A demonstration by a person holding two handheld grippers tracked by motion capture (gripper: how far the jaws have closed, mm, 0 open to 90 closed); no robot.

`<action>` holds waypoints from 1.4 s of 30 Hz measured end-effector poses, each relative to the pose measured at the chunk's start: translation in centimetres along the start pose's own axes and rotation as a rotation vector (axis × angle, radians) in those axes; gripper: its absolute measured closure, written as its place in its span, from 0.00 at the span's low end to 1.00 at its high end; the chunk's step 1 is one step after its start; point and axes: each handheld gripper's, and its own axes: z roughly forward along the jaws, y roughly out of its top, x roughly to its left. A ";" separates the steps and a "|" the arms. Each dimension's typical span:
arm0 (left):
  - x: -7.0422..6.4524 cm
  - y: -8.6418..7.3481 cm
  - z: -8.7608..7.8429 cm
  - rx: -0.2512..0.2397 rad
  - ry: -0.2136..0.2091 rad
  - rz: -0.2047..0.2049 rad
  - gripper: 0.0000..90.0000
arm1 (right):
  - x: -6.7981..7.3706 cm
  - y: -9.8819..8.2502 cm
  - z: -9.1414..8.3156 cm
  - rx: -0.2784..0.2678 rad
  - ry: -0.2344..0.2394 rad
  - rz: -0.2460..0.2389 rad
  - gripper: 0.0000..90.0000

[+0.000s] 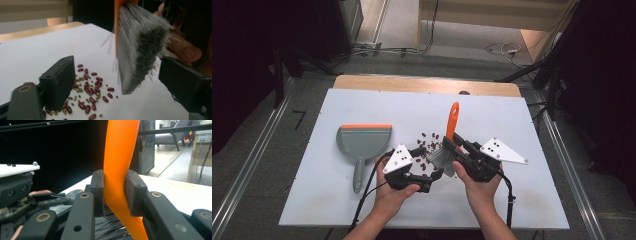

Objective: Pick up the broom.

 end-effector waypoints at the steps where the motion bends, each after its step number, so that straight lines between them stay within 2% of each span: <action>1: -0.1 -0.1 0.3 0.014 0.001 -0.001 0.21 | 0.2 0.0 0.0 0.002 0.004 0.003 0.77; 4: -0.5 -0.4 0.9 0.035 0.011 -0.016 0.28 | 0.6 -0.2 0.3 0.003 0.010 -0.016 0.77; 7: -0.9 -0.5 1.3 0.036 -0.013 -0.015 0.32 | 0.9 -0.3 0.5 0.005 0.018 -0.029 0.77; 9: -1.0 -0.5 1.4 0.039 -0.012 -0.020 0.37 | 0.9 -0.3 0.5 0.004 0.023 -0.018 0.77; 13: -0.7 -0.5 1.4 0.038 0.009 -0.023 0.58 | 1.2 -0.3 0.5 -0.002 0.029 -0.021 0.77; 18: -0.8 -0.6 1.4 0.047 0.000 -0.017 0.85 | 1.5 -0.2 0.4 -0.011 0.025 -0.025 0.77; 19: -0.8 -0.6 1.4 0.043 0.002 -0.019 0.88 | 1.5 -0.2 0.4 -0.012 0.024 -0.028 0.77; 23: -0.7 -0.5 1.3 0.051 0.000 -0.018 0.94 | 1.4 -0.3 0.4 -0.013 0.028 -0.015 0.77; 29: -0.1 -0.3 1.0 0.083 -0.010 -0.013 0.96 | 1.0 -0.2 0.6 0.014 0.053 -0.021 0.73; 30: 0.3 -0.2 0.7 0.092 -0.017 -0.015 0.96 | 0.5 0.1 0.6 0.023 0.088 -0.025 0.62; 31: 0.5 -0.2 0.6 0.092 -0.021 -0.013 0.96 | 0.2 0.3 0.5 0.028 0.106 -0.016 0.57; 35: 1.1 0.0 0.1 0.092 -0.040 -0.011 0.96 | -1.6 1.1 0.1 0.057 0.196 0.020 0.45; 36: 1.3 0.1 -0.1 0.092 -0.054 -0.008 0.96 | -2.0 1.2 0.0 0.062 0.217 0.022 0.44; 37: 1.7 0.3 -0.4 0.098 -0.085 -0.004 0.96 | -2.3 1.3 -0.1 0.067 0.230 0.016 0.44; 40: 2.0 0.4 -0.7 0.104 -0.107 0.011 0.96 | -3.3 1.3 -0.5 0.084 0.268 -0.003 0.45; 41: 2.3 0.5 -1.0 0.103 -0.129 0.015 0.96 | -3.6 1.3 -0.5 0.096 0.291 0.003 0.48; 42: 2.3 0.5 -1.0 0.103 -0.129 0.015 0.96 | -4.0 1.3 -0.6 0.106 0.323 0.004 0.53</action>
